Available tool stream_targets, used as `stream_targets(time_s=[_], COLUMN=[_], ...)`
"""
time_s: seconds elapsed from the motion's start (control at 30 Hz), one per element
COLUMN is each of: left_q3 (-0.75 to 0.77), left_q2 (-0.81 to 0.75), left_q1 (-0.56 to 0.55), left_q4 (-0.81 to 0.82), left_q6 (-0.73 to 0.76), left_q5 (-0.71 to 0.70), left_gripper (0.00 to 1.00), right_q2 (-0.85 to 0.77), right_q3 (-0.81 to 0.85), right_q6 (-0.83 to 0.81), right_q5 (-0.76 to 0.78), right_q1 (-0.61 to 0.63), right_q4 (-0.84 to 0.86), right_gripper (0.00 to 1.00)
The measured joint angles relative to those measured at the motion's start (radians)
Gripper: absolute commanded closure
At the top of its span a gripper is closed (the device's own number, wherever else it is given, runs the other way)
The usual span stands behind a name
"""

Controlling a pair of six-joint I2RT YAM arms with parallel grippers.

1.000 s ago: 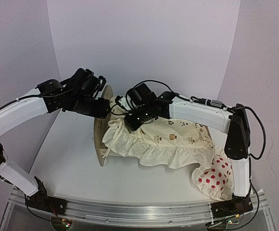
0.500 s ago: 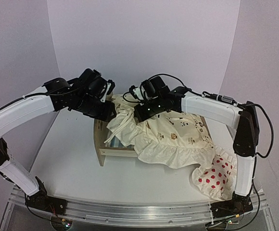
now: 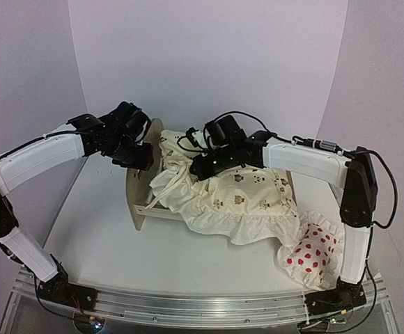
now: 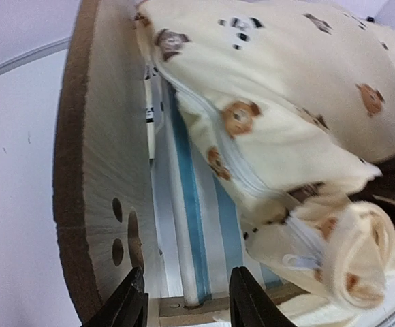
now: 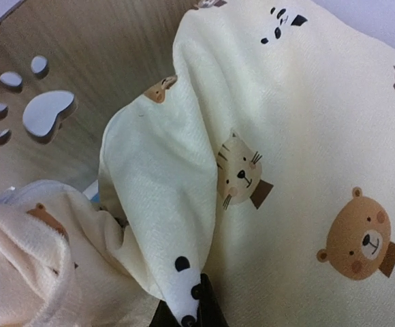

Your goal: Set up the pet bed

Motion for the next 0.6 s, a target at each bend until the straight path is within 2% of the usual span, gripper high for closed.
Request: stream_targets(time_s=[0.17,0.33,0.5,0.6], left_q3=[-0.003,-0.002,-0.003,-0.001], left_q2=[0.017,0.021,-0.009,-0.038], left_q1=[0.123,0.143,0.094,-0.012], left_q4=[0.046,0.060,0.070,0.079], left_q6=[0.059,0.099,0.124,0.137], left_q5=[-0.003,0.042,0.066,0.048], left_gripper=[0.58,0.55,0.54,0.54], right_q2=[0.000,0.006,0.077,0.126], right_q3=[-0.007,0.000,0.080,0.131], right_q6=[0.034,0.059,0.086,0.103], right_q5=[-0.037,-0.051,-0.059,-0.061], right_q1=[0.000,0.000,0.000,0.000], right_q4=[0.033,0.052,0.054,0.055], right_gripper=[1.00,1.00,1.00,1.00])
